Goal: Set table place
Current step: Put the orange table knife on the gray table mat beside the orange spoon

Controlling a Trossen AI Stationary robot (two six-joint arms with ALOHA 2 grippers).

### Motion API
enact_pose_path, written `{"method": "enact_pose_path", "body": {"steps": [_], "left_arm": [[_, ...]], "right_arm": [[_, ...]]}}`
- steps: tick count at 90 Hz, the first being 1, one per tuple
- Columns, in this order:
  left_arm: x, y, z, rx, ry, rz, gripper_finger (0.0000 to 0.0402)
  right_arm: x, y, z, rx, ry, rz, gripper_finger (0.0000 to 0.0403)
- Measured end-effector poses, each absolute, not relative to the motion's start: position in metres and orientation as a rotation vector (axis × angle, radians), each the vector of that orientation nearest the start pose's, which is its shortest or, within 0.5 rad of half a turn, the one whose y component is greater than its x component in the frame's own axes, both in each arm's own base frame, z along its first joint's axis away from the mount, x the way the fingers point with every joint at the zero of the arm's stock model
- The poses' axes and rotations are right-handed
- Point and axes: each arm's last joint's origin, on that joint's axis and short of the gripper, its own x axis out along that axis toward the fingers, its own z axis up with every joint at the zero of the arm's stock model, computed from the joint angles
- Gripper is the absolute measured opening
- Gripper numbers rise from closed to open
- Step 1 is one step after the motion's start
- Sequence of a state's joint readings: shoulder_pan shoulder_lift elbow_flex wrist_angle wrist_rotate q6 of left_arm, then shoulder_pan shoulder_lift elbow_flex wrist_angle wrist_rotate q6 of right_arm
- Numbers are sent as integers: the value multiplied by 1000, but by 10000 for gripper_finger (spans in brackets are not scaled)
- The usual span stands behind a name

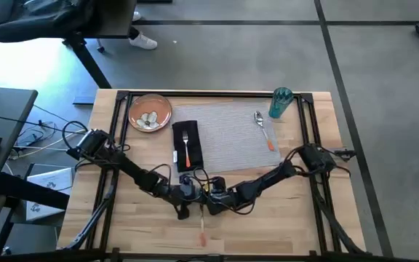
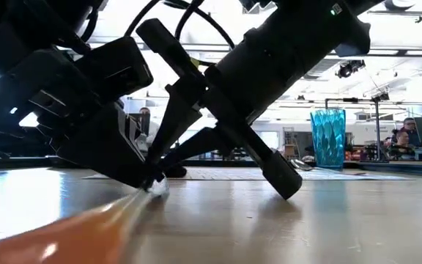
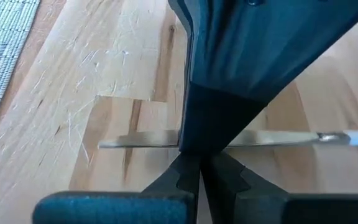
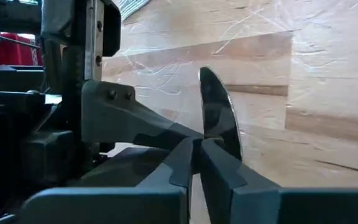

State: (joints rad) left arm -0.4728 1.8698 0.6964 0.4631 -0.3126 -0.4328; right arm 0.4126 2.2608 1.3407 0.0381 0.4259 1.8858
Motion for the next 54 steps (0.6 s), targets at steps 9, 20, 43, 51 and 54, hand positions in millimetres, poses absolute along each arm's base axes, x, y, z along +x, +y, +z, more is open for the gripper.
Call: {"method": "enact_pose_path", "body": {"steps": [9,20,43,51,54], "left_arm": [[289,-138,91,-144,673,-8,0],[289,-138,91,-145,673,-7,0],[290,-138,91,-153,671,-2,0],[290,-137,91,-154,670,2,0],[290,-137,91,-155,669,2,0]], "right_arm": [[411,167,76,1418,505,-719,8],[411,167,76,1412,501,-722,6],[409,164,85,1249,569,-669,65],[404,160,95,1168,618,-676,100],[403,159,98,1146,640,-677,112]]}}
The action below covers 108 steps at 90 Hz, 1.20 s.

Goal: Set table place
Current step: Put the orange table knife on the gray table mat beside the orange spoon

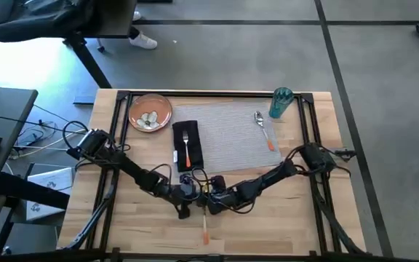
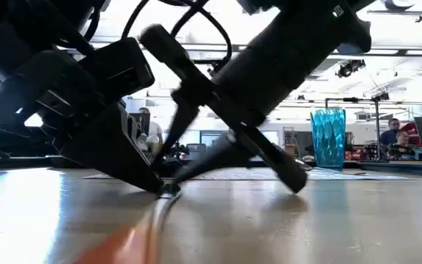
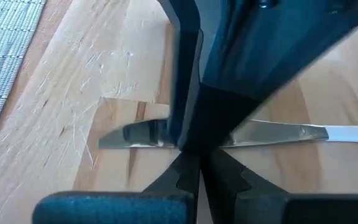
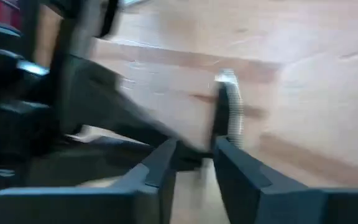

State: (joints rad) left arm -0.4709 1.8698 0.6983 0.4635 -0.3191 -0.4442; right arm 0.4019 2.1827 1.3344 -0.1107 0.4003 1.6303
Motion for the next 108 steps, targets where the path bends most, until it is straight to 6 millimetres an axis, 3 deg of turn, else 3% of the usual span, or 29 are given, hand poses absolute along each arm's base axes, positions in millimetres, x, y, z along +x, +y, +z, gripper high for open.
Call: {"method": "enact_pose_path", "body": {"steps": [12,25,53,73,91,108], "left_arm": [[291,-138,92,-159,662,2,0],[291,-138,92,-158,664,2,0],[296,-143,98,-207,662,-63,0],[310,-156,114,-235,667,-155,0],[325,-158,126,-148,732,-89,0],[335,-154,114,-176,782,-96,0]], "right_arm": [[395,153,116,1061,761,-639,146],[385,154,134,1037,854,-612,156],[380,164,132,991,856,-611,156],[358,185,154,879,870,-579,156],[349,202,144,871,792,-617,156],[355,203,127,897,762,-617,156]]}}
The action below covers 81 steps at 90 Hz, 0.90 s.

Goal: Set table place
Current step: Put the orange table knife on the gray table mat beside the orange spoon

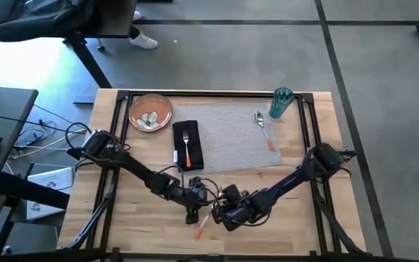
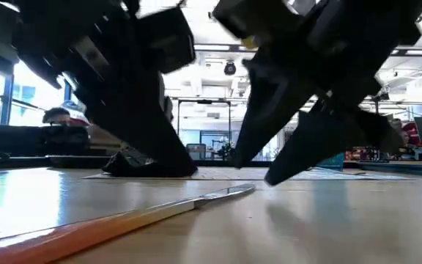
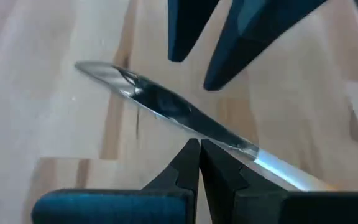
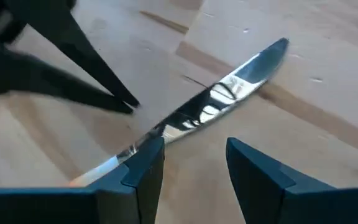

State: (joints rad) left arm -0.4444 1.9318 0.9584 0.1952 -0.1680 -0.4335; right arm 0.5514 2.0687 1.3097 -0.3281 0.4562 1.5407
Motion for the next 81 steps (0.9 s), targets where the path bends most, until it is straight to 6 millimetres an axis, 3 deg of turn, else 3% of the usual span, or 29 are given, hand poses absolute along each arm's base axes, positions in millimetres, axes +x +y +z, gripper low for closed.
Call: {"method": "enact_pose_path", "body": {"steps": [28,52,81], "left_arm": [[337,-160,118,-284,830,-87,0],[339,-167,103,-324,838,-92,0],[343,-159,102,-364,851,-91,0]], "right_arm": [[362,197,128,871,770,-569,156],[366,196,115,866,784,-577,156],[377,178,114,793,757,-590,156]]}}
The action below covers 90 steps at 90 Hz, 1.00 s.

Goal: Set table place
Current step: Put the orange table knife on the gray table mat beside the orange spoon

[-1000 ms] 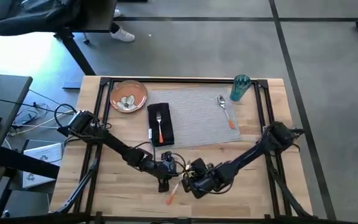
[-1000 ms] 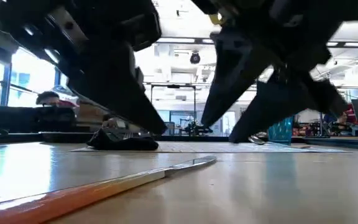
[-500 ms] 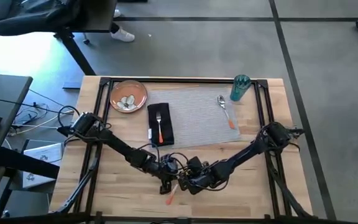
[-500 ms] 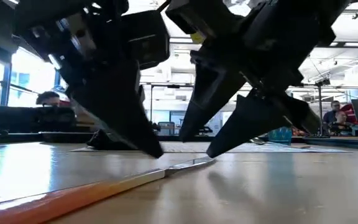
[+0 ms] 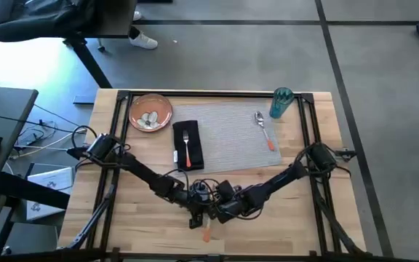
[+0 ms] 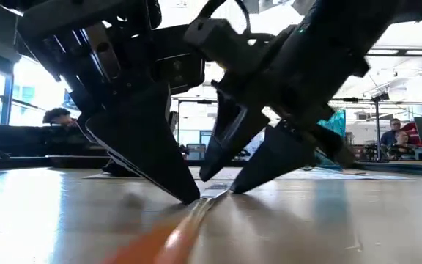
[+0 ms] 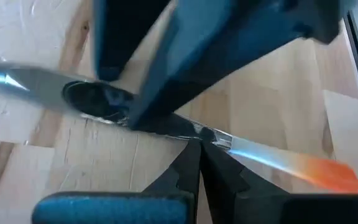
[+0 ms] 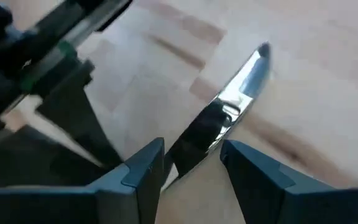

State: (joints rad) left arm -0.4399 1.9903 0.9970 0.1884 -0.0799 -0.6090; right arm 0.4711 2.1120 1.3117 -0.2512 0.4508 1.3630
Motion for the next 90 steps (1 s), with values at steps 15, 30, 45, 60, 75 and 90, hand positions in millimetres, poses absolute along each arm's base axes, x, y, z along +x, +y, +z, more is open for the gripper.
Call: {"method": "enact_pose_path", "body": {"steps": [15,30,45,60,75,90], "left_arm": [[342,-158,108,-325,848,-103,0],[332,-156,137,-273,817,-49,0],[323,-157,157,-189,782,-25,1],[325,-149,158,-227,773,70,20],[322,-144,154,-141,829,73,58],[318,-146,152,-69,854,45,78]], "right_arm": [[378,172,122,748,801,-535,156],[367,169,158,703,812,-497,156],[355,177,178,674,756,-507,156],[365,183,165,732,717,-481,156],[371,183,146,601,773,-422,144],[368,180,153,350,810,-338,61]]}}
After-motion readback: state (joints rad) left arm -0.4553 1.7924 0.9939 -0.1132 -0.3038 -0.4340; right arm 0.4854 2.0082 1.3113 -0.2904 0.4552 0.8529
